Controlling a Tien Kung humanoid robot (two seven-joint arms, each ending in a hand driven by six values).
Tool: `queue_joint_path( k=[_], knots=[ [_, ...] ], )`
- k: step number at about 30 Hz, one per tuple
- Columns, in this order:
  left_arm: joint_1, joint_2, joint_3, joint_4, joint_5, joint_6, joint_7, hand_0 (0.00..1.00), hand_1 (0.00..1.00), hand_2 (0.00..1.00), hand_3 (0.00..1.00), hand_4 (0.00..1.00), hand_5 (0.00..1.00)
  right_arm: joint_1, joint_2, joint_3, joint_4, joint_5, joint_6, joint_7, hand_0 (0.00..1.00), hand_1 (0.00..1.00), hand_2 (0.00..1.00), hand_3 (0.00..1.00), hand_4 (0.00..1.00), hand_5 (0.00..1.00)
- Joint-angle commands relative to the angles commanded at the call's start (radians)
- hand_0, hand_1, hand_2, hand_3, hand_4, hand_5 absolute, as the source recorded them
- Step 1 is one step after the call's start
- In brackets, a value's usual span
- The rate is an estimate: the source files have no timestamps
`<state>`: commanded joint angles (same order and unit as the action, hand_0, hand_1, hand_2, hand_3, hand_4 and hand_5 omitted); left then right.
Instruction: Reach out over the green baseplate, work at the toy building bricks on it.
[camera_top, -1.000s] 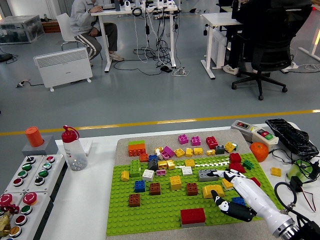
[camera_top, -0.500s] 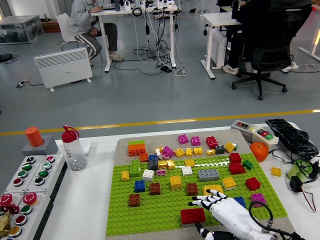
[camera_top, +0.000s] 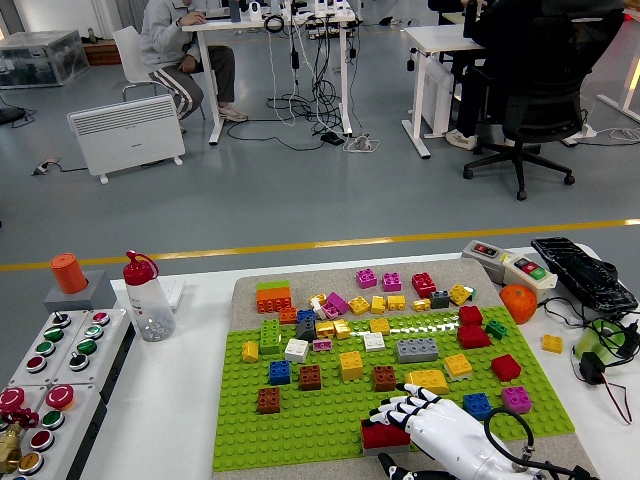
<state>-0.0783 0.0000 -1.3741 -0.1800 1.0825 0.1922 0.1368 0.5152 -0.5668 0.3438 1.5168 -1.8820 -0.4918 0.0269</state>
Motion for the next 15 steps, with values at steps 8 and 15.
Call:
queue_joint_path(
  k=[8,15],
  knots=[
    [-0.002,0.000,0.002,0.000,-0.001,0.000,0.000,0.655,0.686,0.715,0.572,0.311,0.998,0.016,0.008,-0.022,-0.016,0.000,0.023,-0.021,0.958,0.832,0.797,0.752,0.433,0.548],
    [-0.002,0.000,0.002,0.000,0.000,0.000,0.002,0.655,0.686,0.716,0.572,0.310,0.998,0.026,0.011,-0.039,-0.022,0.004,0.046,-0.025,0.954,0.835,0.796,0.749,0.433,0.543]
  ],
)
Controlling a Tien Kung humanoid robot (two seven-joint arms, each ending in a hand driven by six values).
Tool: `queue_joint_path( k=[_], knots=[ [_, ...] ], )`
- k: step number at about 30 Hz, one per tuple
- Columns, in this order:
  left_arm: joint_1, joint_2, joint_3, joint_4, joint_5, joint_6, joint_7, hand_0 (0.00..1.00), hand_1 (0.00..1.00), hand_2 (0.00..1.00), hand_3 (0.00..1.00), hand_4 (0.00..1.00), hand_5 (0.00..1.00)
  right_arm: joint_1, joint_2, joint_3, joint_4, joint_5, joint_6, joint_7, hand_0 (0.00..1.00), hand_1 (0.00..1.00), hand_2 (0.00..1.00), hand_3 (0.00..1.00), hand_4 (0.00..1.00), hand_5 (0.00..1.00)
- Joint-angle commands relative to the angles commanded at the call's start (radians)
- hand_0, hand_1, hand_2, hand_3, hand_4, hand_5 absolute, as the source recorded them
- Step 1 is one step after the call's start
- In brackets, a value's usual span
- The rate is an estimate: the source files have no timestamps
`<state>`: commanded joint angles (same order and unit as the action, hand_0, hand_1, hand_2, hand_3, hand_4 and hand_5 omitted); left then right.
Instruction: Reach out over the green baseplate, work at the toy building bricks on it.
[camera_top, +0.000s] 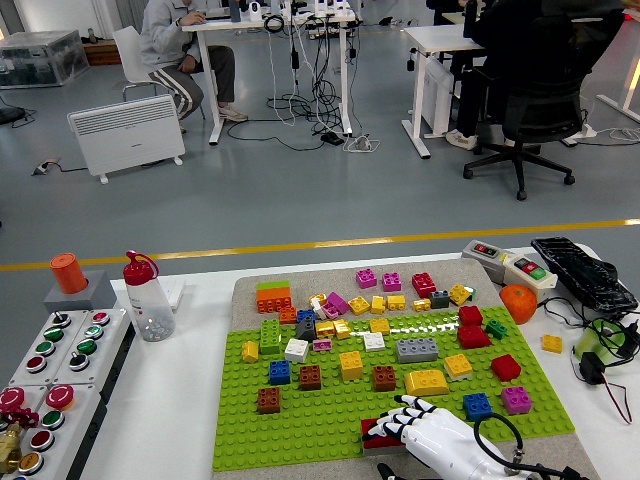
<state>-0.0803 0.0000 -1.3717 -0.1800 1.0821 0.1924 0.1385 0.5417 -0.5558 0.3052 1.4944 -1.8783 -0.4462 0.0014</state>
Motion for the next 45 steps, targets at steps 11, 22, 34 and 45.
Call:
queue_joint_path(
  k=[11,22,34,45],
  knots=[
    [-0.001,0.000,0.001,0.000,-0.001,0.000,0.000,0.655,0.684,0.716,0.573,0.310,0.998,0.008,0.000,-0.015,0.001,0.004,0.015,-0.002,0.954,0.829,0.793,0.732,0.382,0.496],
    [0.001,0.000,-0.002,0.000,0.004,0.000,0.002,0.655,0.685,0.716,0.573,0.310,0.998,0.010,-0.001,-0.025,0.003,0.011,0.028,-0.005,0.951,0.821,0.786,0.719,0.378,0.488],
    [0.008,0.000,-0.005,0.000,0.013,0.001,0.005,0.655,0.685,0.717,0.573,0.309,0.998,0.009,-0.001,-0.032,0.003,0.018,0.038,-0.008,0.949,0.821,0.785,0.717,0.371,0.480],
    [0.011,0.000,-0.004,0.000,0.012,0.000,0.005,0.654,0.684,0.716,0.572,0.307,0.998,0.010,0.000,-0.033,0.003,0.016,0.039,-0.009,0.947,0.818,0.782,0.712,0.365,0.477]
  ],
)
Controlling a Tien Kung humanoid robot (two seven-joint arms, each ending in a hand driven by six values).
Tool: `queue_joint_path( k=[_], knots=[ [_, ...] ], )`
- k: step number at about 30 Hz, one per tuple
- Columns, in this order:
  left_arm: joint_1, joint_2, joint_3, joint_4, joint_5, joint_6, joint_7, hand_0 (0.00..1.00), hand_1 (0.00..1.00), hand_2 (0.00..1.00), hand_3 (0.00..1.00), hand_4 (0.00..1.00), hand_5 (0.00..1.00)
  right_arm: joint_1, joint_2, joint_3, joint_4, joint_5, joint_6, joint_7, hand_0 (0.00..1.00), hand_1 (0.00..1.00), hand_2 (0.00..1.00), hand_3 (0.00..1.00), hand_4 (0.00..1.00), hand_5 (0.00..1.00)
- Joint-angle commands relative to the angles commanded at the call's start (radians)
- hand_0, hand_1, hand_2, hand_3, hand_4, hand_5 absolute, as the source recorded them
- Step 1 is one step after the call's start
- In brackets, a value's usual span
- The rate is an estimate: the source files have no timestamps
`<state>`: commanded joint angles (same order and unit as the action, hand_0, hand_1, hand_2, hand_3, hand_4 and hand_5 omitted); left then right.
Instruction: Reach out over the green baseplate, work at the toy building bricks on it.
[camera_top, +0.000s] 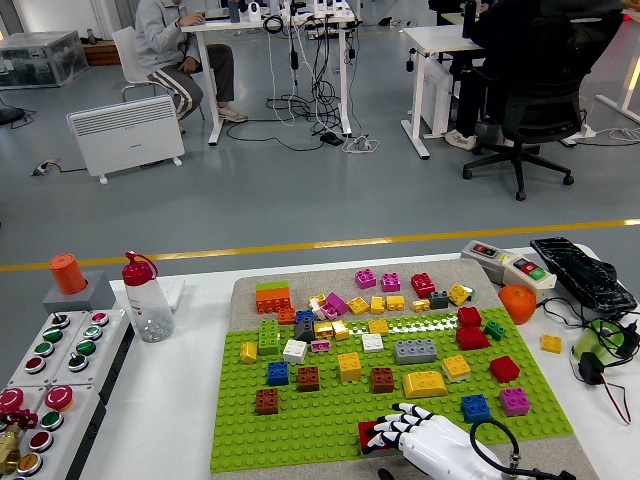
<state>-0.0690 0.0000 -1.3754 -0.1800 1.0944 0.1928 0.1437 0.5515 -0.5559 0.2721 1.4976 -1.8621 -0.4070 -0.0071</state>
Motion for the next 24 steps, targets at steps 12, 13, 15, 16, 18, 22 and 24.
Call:
queue_joint_path(
  k=[12,13,15,16,18,22,24],
  knots=[
    [-0.002,0.000,0.002,0.000,-0.009,-0.001,-0.003,0.654,0.684,0.715,0.572,0.305,0.998,0.002,-0.003,0.014,0.011,0.004,-0.068,0.027,0.955,0.831,0.803,0.731,0.364,0.469],
    [-0.003,0.000,0.002,0.000,-0.009,-0.001,-0.003,0.654,0.684,0.715,0.572,0.305,0.998,0.002,-0.003,0.017,0.013,0.006,-0.075,0.033,0.955,0.831,0.803,0.731,0.364,0.469],
    [-0.004,0.000,0.002,0.000,-0.008,-0.001,-0.003,0.654,0.684,0.715,0.572,0.305,0.998,0.003,-0.004,0.024,0.020,0.011,-0.094,0.049,0.955,0.831,0.803,0.731,0.364,0.469],
    [-0.004,0.000,0.002,0.000,-0.008,-0.001,-0.003,0.654,0.684,0.715,0.572,0.305,0.998,0.003,-0.005,0.028,0.023,0.015,-0.102,0.057,0.955,0.831,0.803,0.731,0.364,0.469],
    [-0.005,0.000,0.001,0.000,-0.008,-0.002,-0.004,0.655,0.684,0.715,0.572,0.305,0.998,0.000,-0.006,0.043,0.028,0.029,-0.122,0.076,0.960,0.845,0.831,0.793,0.362,0.469],
    [-0.007,0.000,0.001,0.000,-0.008,-0.002,-0.004,0.655,0.684,0.715,0.572,0.305,0.998,-0.013,-0.004,0.079,0.029,0.053,-0.137,0.095,0.960,0.845,0.831,0.793,0.362,0.469],
    [-0.008,0.000,0.001,0.000,-0.008,-0.002,-0.004,0.654,0.683,0.715,0.572,0.304,0.998,-0.027,0.000,0.106,0.025,0.075,-0.140,0.107,0.951,0.840,0.837,0.814,0.359,0.465]
  ],
)
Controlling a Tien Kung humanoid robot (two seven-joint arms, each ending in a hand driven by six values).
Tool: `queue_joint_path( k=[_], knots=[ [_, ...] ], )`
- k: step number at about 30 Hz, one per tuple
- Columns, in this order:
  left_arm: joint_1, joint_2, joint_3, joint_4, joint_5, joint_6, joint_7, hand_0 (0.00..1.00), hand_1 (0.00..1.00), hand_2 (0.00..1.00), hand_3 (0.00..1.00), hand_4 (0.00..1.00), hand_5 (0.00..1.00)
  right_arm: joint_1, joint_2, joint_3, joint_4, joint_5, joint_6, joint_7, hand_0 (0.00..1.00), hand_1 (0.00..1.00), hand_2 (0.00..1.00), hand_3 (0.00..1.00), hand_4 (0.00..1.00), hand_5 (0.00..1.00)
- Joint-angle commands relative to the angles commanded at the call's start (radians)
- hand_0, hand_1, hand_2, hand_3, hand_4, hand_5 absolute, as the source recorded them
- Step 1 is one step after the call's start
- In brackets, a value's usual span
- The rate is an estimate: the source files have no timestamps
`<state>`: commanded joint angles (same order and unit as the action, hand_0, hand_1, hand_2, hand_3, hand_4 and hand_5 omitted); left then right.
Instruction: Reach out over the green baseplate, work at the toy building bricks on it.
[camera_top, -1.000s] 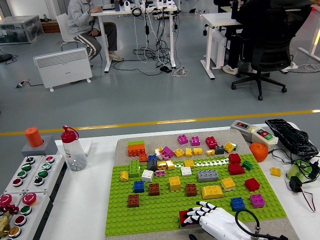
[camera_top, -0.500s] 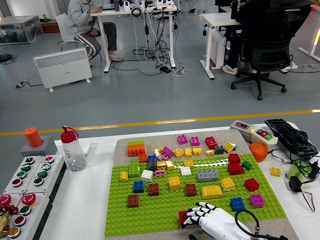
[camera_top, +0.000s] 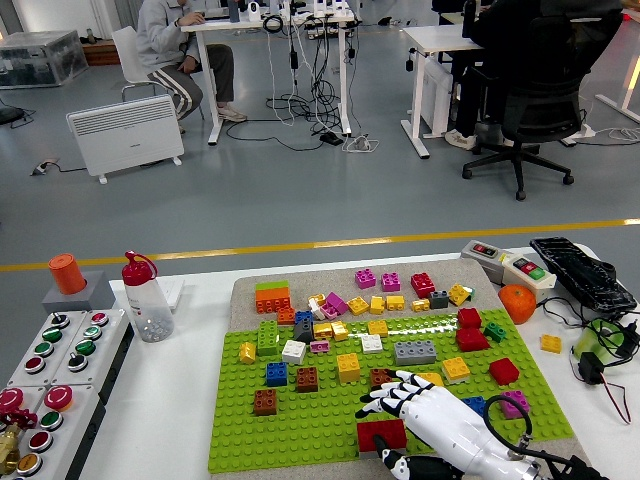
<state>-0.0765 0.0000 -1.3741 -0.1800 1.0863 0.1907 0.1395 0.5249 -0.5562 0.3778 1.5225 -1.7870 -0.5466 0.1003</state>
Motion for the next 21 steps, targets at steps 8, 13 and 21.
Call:
queue_joint_path(
  k=[8,13,21],
  knots=[
    [-0.003,0.000,0.000,0.000,0.002,-0.001,-0.002,0.654,0.683,0.715,0.572,0.305,0.998,-0.091,0.042,0.160,-0.015,0.169,-0.005,0.090,0.873,0.786,0.780,0.773,0.355,0.445],
    [-0.007,0.001,-0.001,0.000,0.007,-0.003,-0.004,0.654,0.683,0.714,0.572,0.305,0.998,-0.176,0.094,0.291,0.000,0.321,-0.005,0.181,0.742,0.683,0.648,0.656,0.354,0.419],
    [-0.012,0.003,-0.003,0.000,0.015,-0.004,-0.005,0.655,0.683,0.714,0.572,0.306,0.998,-0.301,0.149,0.512,0.070,0.583,0.051,0.253,0.662,0.611,0.570,0.598,0.358,0.405]
  ],
)
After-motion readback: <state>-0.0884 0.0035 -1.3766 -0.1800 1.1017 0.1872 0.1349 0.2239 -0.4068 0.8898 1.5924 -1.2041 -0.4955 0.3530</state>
